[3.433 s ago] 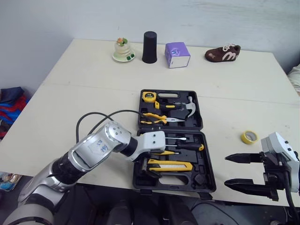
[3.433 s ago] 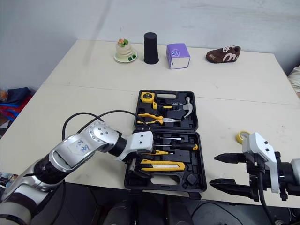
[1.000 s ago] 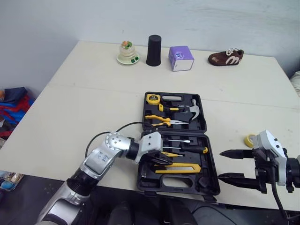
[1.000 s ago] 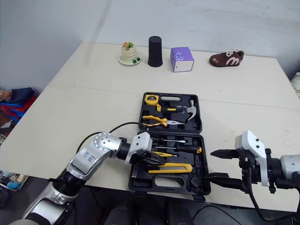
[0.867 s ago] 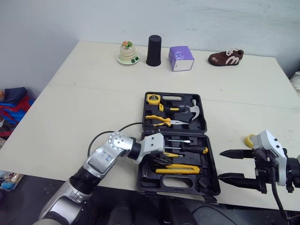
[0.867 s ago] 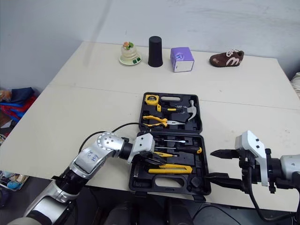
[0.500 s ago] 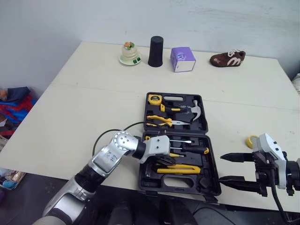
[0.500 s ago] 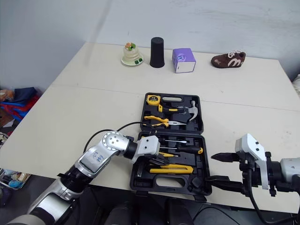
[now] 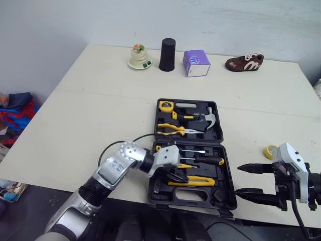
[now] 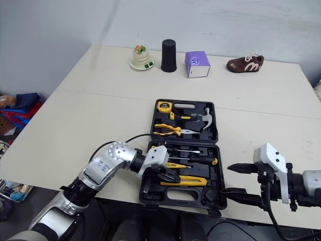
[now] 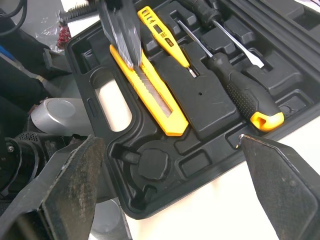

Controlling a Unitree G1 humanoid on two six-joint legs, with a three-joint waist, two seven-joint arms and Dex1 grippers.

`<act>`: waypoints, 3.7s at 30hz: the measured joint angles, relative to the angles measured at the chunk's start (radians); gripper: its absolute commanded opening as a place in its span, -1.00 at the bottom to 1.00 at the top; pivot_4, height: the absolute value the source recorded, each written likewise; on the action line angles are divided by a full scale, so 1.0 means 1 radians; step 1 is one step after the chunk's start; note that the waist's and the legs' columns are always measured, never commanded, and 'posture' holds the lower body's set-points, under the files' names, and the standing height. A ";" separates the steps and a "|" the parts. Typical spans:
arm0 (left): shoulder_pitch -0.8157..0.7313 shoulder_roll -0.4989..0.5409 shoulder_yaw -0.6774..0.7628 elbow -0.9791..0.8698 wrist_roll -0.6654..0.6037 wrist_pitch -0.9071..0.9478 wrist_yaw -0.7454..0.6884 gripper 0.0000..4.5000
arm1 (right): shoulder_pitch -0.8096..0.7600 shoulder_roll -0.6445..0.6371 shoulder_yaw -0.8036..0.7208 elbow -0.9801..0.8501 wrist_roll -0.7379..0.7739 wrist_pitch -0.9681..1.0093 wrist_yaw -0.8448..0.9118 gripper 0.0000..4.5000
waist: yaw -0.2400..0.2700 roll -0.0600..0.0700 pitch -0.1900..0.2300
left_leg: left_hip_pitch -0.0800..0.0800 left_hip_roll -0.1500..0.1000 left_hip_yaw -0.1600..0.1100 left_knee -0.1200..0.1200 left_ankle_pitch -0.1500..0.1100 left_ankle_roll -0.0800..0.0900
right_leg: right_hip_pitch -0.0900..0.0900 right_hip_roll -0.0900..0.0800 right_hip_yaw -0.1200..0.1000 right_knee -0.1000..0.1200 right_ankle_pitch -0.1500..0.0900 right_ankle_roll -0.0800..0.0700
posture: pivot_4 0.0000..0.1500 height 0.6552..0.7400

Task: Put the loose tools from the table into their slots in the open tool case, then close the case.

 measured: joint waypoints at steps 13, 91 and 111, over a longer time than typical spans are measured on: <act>0.004 0.015 -0.019 -0.015 0.059 -0.048 0.032 -0.71 | 0.001 0.001 0.000 0.000 -0.004 -0.001 -0.009 1.00 | -0.001 0.000 -0.002 | 0.002 0.000 0.000 0.000 0.001 0.001 | 0.005 -0.001 0.000 0.001 0.000 -0.001 | 1.00 0.96; 0.055 0.368 0.415 -0.332 -0.436 0.101 -0.054 1.00 | -0.466 -0.109 0.490 0.177 -0.358 -0.301 0.303 -1.00 | -0.051 0.009 0.018 | 0.002 0.003 0.017 0.016 0.003 -0.013 | -0.015 0.004 0.017 0.032 -0.006 0.002 | 1.00 0.96; 0.074 0.362 0.373 -0.350 -0.396 0.072 -0.056 1.00 | -0.372 -0.079 0.595 0.001 -0.363 -0.219 0.154 -1.00 | -0.047 -0.004 0.024 | -0.001 0.001 0.017 0.015 0.002 -0.006 | -0.015 0.001 0.017 0.027 -0.004 0.003 | 1.00 0.96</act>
